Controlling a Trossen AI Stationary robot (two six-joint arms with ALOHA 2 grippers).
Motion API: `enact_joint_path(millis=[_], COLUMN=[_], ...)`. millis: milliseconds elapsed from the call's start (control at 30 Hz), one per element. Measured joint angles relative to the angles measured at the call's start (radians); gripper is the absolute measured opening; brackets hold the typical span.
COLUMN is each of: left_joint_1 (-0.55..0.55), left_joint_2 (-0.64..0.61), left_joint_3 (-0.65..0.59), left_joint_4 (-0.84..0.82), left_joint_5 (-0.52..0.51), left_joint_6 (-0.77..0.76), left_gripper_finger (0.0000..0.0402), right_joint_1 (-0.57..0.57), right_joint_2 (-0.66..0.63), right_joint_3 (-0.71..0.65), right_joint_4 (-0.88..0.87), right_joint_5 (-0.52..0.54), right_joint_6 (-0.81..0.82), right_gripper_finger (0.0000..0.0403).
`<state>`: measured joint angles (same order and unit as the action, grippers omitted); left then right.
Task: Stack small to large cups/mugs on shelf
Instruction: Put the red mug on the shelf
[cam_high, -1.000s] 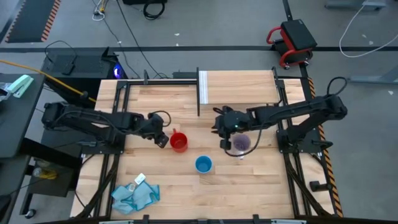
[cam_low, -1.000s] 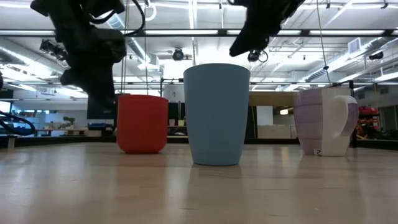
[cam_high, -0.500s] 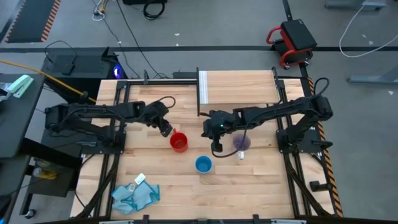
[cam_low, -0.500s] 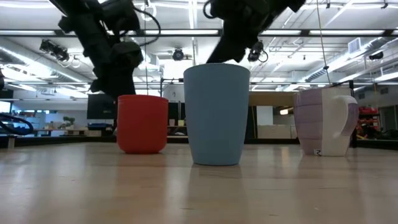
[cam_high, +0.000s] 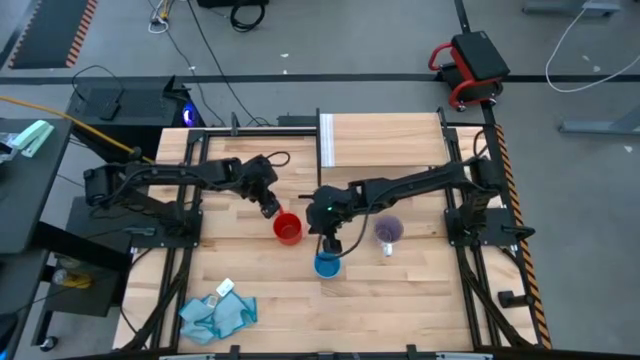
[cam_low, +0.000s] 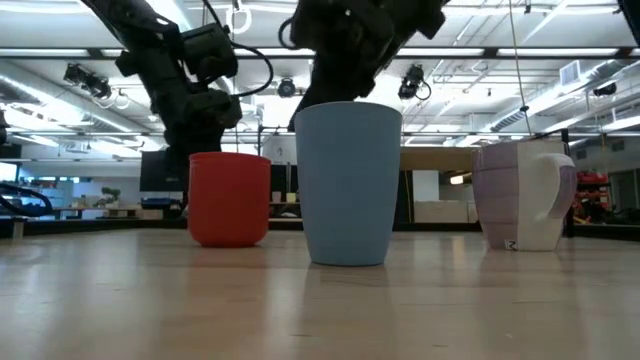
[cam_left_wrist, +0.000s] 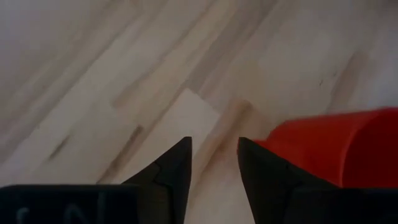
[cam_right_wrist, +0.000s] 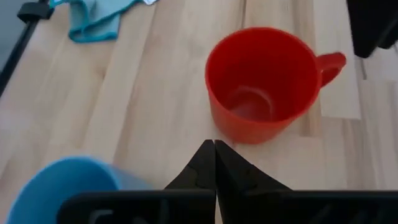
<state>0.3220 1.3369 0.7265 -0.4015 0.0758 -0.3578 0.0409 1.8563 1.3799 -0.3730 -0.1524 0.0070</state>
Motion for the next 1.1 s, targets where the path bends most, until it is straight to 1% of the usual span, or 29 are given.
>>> enact_joint_path(millis=[167,267,467,633,833,1100], left_joint_1=[0.02,0.024,0.016,0.011,0.004,-0.072], left_joint_2=[-0.001,-0.001,-0.001,-0.001,-0.001,0.0], left_joint_3=[0.0,0.0,0.0,0.0,0.0,0.0], left_joint_4=[0.035,0.051,0.059,0.061,0.053,0.028], left_joint_5=[0.002,0.021,0.075,0.078,0.084,0.087], left_joint_6=[0.026,0.038,0.055,0.063,0.065,0.03], left_gripper_finger=[0.0136,0.0137,0.0133,0.0135,0.0134,0.0136], right_joint_1=[-0.007,-0.019,-0.034,-0.034,-0.046,-0.108], right_joint_2=[0.082,0.125,0.174,0.19,0.176,0.161], right_joint_3=[0.087,0.136,0.164,0.163,0.165,0.165], right_joint_4=[-0.015,-0.042,-0.047,-0.046,-0.051,-0.077], right_joint_5=[-0.003,-0.003,-0.006,-0.006,0.008,0.025], right_joint_6=[-0.005,-0.008,-0.011,-0.009,-0.01,-0.024], right_gripper_finger=[0.0002,0.0001,0.0,0.0,0.0,0.0])
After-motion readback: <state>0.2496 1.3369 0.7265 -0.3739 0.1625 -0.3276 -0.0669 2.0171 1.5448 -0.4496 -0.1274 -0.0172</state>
